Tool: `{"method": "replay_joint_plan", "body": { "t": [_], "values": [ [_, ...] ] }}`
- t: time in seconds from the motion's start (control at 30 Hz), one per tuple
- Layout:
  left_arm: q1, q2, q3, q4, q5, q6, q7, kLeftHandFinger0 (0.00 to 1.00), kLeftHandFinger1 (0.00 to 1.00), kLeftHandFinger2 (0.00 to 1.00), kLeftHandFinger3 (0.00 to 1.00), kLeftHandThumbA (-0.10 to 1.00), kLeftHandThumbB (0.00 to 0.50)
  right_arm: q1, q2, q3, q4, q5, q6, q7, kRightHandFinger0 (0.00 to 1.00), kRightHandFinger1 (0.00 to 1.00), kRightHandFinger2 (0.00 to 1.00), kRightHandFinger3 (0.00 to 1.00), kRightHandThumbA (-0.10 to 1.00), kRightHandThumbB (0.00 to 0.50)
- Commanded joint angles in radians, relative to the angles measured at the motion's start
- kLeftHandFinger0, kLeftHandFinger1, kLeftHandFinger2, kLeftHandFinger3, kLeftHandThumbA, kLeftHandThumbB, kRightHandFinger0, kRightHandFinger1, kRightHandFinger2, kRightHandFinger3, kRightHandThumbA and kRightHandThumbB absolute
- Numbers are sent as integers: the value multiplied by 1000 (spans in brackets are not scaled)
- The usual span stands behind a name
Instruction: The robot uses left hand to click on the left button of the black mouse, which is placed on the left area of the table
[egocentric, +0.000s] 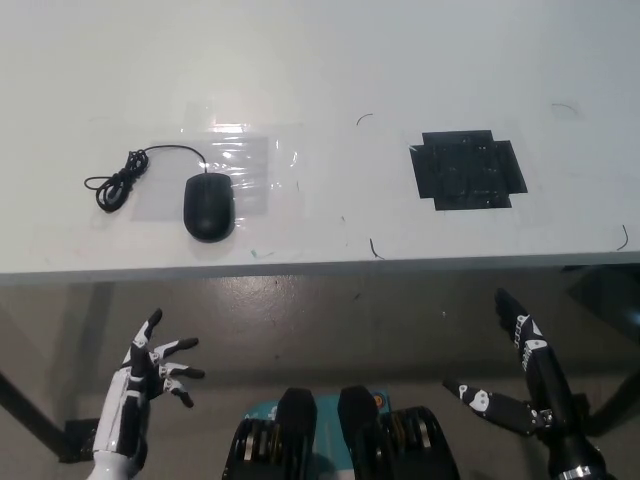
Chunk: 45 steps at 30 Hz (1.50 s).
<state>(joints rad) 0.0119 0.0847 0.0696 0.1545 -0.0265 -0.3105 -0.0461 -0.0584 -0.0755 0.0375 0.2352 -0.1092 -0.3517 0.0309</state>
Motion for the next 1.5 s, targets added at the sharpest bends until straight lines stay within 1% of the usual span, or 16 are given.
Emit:
{"method": "replay_joint_plan", "body": {
  "t": [0.0, 0.2, 0.37, 0.43, 0.47, 0.57, 0.67, 0.87, 0.93, 0.97, 1.07, 1.1, 1.23, 1.33, 1.4, 1.47],
  "values": [
    [-16, -2, 13, -13, -130, -17, -49, 236, 376, 587, 1000, 1000, 162, -23, -10, -1, -9, -7, -60, -10, 1000, 1000, 1000, 1000, 1000, 96],
    [-20, 16, 3, -63, -107, 13, -46, 230, 366, 564, 1000, 1000, 117, -39, -10, -2, -7, -23, -53, -19, 1000, 1000, 1000, 1000, 1000, 109],
    [-5, 57, 10, -273, -184, 181, -67, 215, 348, 567, 1000, 1000, 163, -44, -12, 1, -6, -22, -53, -13, 1000, 1000, 1000, 1000, 1000, 102],
    [-21, 115, 11, -345, -254, 227, -112, 170, 302, 529, 1000, 1000, 169, -45, -12, 2, -1, -26, -57, -15, 1000, 1000, 1000, 1000, 1000, 103],
    [-31, 139, 12, -369, -287, 245, -129, 113, 246, 485, 1000, 1000, 198, -45, -12, 2, -1, -25, -58, -15, 1000, 1000, 1000, 1000, 1000, 99],
    [-55, 200, 10, -420, -327, 274, -168, 92, 217, 456, 1000, 1000, 226, -45, -11, 1, -3, -20, -55, -13, 1000, 1000, 1000, 1000, 1000, 108],
    [-163, 361, -3, -495, -403, 393, -253, 101, 223, 451, 1000, 1000, 322, -42, -10, -2, -7, -21, -53, -16, 1000, 1000, 1000, 1000, 1000, 117],
    [-422, 651, -26, -489, -598, 746, -391, 100, 250, 494, 1000, 1000, 301, -37, -21, -4, -13, -22, -53, -12, 1000, 1000, 1000, 1000, 1000, 120],
    [-534, 770, -96, -431, -661, 781, -428, 57, 203, 444, 1000, 1000, 275, -36, -22, -6, -17, -23, -45, -12, 1000, 1000, 1000, 1000, 1000, 129],
    [-629, 869, -195, -375, -708, 781, -444, 3, 160, 407, 1000, 1000, 267, -35, -23, -7, -19, -21, -44, -11, 1000, 1000, 1000, 1000, 1000, 129],
    [-836, 967, -369, -216, -765, 781, -515, 0, 128, 410, 1000, 1000, 272, -32, -29, -7, -26, -25, -32, -9, 1000, 1000, 1000, 1000, 1000, 119],
    [-866, 971, -393, -189, -767, 781, -526, 0, 128, 411, 1000, 1000, 273, -32, -29, -8, -25, -25, -33, -10, 1000, 1000, 1000, 1000, 1000, 119],
    [-1084, 968, -583, 11, -680, 781, -641, 0, 111, 417, 1000, 1000, 364, -27, -27, -8, -19, -22, -44, -11, 1000, 1000, 1000, 1000, 1000, 108],
    [-1201, 927, -689, 133, -590, 781, -708, 0, 124, 433, 1000, 1000, 364, -14, -23, -9, -22, -23, -41, -15, 1000, 1000, 1000, 1000, 1000, 134],
    [-1269, 891, -753, 218, -510, 781, -785, 10, 183, 507, 1000, 1000, 350, 0, -21, -9, -27, -20, -46, -15, 1000, 1000, 1000, 1000, 1000, 129],
    [-1315, 864, -791, 281, -443, 781, -866, 1, 159, 511, 1000, 1000, 354, 7, -21, -9, -35, -21, -39, -15, 1000, 1000, 1000, 1000, 1000, 129]
  ]
}}
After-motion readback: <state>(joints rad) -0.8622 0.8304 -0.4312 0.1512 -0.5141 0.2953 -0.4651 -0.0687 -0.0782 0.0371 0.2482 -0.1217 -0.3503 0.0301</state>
